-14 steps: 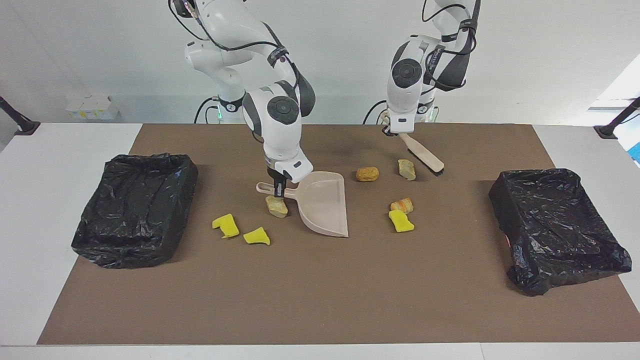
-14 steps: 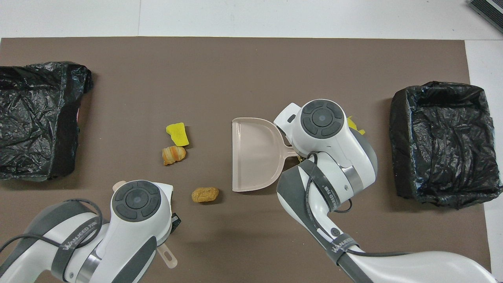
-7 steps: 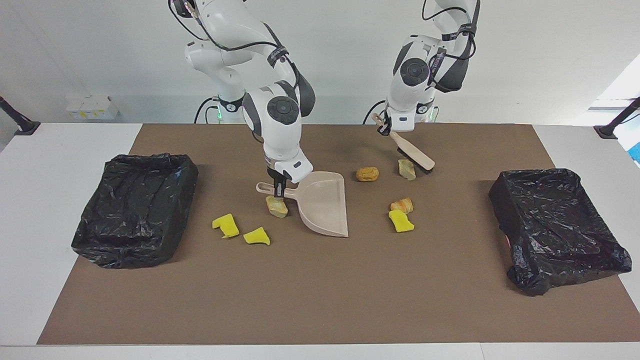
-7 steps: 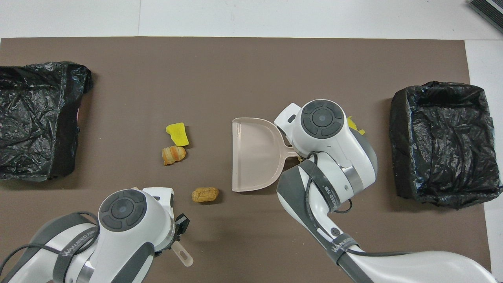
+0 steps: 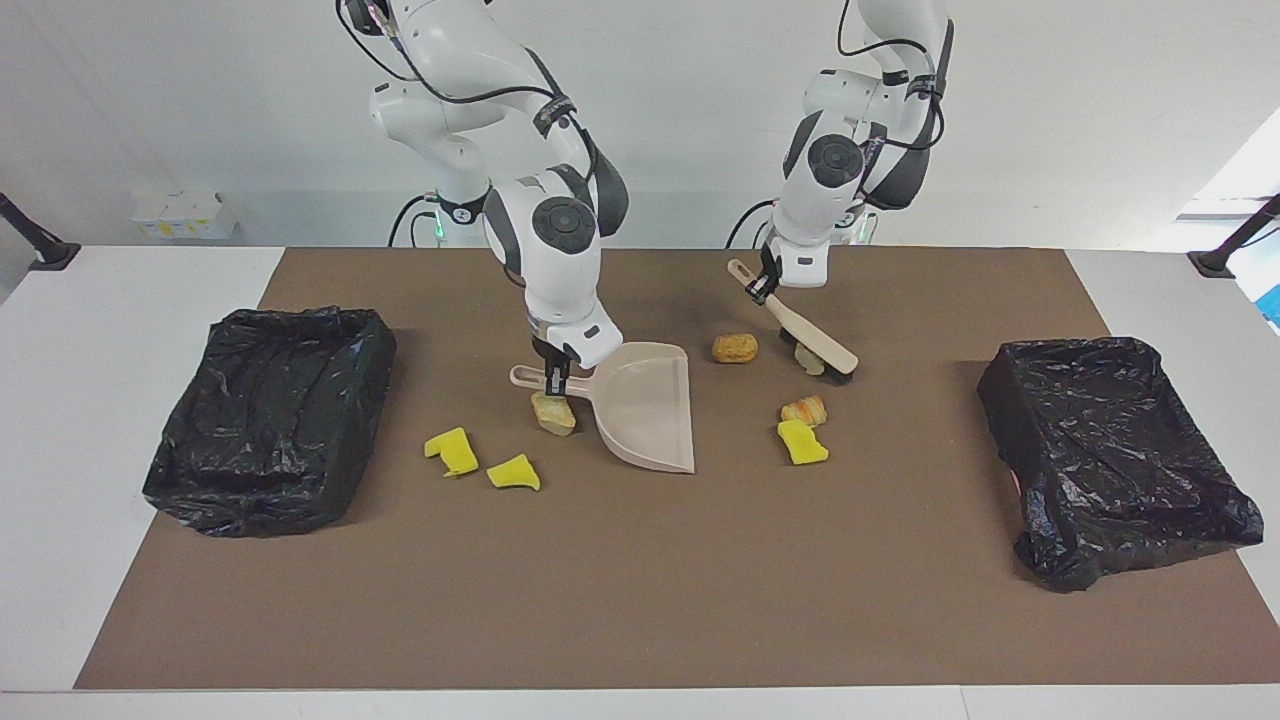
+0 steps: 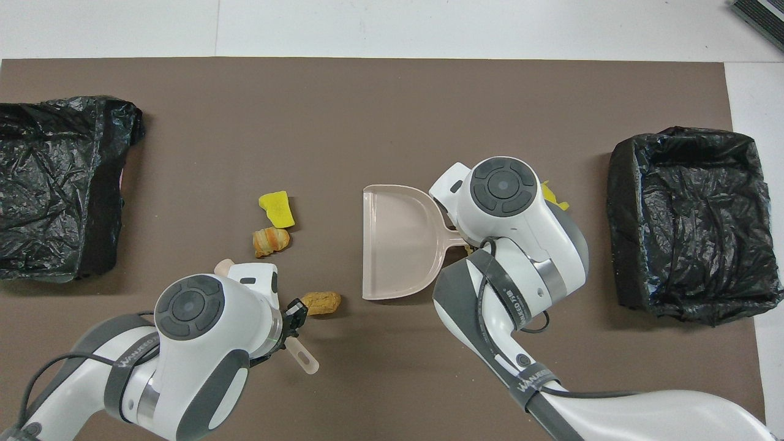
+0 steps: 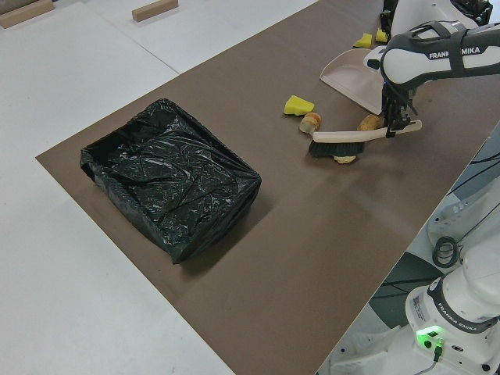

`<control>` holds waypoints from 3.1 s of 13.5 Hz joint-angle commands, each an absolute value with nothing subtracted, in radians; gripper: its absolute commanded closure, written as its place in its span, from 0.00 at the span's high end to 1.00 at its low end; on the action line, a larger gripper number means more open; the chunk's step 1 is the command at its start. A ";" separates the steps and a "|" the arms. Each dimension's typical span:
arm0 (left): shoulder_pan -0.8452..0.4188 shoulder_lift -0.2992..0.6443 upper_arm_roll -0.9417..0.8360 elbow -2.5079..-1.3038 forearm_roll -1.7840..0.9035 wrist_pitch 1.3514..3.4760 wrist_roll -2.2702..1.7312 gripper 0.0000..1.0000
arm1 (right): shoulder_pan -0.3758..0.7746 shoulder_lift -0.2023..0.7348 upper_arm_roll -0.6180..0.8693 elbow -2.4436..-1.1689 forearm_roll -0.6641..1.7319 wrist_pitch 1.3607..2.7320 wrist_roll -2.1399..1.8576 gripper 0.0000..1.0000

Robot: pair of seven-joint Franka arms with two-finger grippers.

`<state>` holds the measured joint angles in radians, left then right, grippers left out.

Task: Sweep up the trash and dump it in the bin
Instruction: 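Sweep the scraps with the brush toward the dustpan using the left gripper, then brush the scraps into the dustpan with the left gripper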

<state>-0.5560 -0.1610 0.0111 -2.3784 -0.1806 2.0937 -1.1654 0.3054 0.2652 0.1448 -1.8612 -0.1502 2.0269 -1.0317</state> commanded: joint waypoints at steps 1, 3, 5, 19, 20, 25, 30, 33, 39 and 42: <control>-0.543 -0.031 0.009 -2.176 -0.199 2.060 -1.141 0.00 | 0.293 0.247 0.153 -1.894 -0.172 2.052 -1.008 0.00; -0.543 -0.038 0.011 -2.125 -0.212 1.968 -1.147 0.00 | 0.293 0.245 0.153 -1.894 -0.172 2.052 -1.008 0.00; -0.543 -0.090 0.011 -2.125 -0.236 1.907 -1.149 0.00 | 0.290 0.245 0.153 -1.894 -0.172 2.049 -1.017 0.00; -0.687 -0.109 0.009 -2.310 -0.314 2.170 -1.425 0.00 | 0.298 0.236 0.153 -1.914 -0.173 2.065 -1.081 0.00; -0.686 -0.095 0.009 -2.295 -0.314 2.184 -1.425 0.00 | 0.298 0.236 0.153 -1.914 -0.173 2.072 -1.077 0.00; -0.676 -0.014 0.009 -2.154 -0.301 2.169 -1.293 0.00 | 0.308 0.242 0.155 -1.913 -0.173 2.083 -1.019 0.00; -0.620 -0.037 0.012 -2.077 -0.265 1.996 -1.122 0.00 | 0.319 0.244 0.155 -1.911 -0.172 2.083 -1.006 0.00; -0.565 -0.048 0.018 -2.051 -0.232 1.895 -1.027 0.00 | 0.340 0.248 0.156 -1.910 -0.172 2.091 -0.944 0.00; -0.384 -0.032 0.023 -2.071 -0.153 1.873 -0.596 0.00 | 0.350 0.250 0.156 -1.908 -0.172 2.091 -0.904 0.00; -0.287 -0.011 0.023 -2.129 -0.087 1.951 -0.308 0.00 | 0.350 0.250 0.156 -1.908 -0.172 2.091 -0.904 0.00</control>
<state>-0.3448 -0.0179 0.0339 -2.0908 -0.1144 1.8987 -0.4604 0.3526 0.2580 0.1507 -1.8880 -0.1525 2.0616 -0.9347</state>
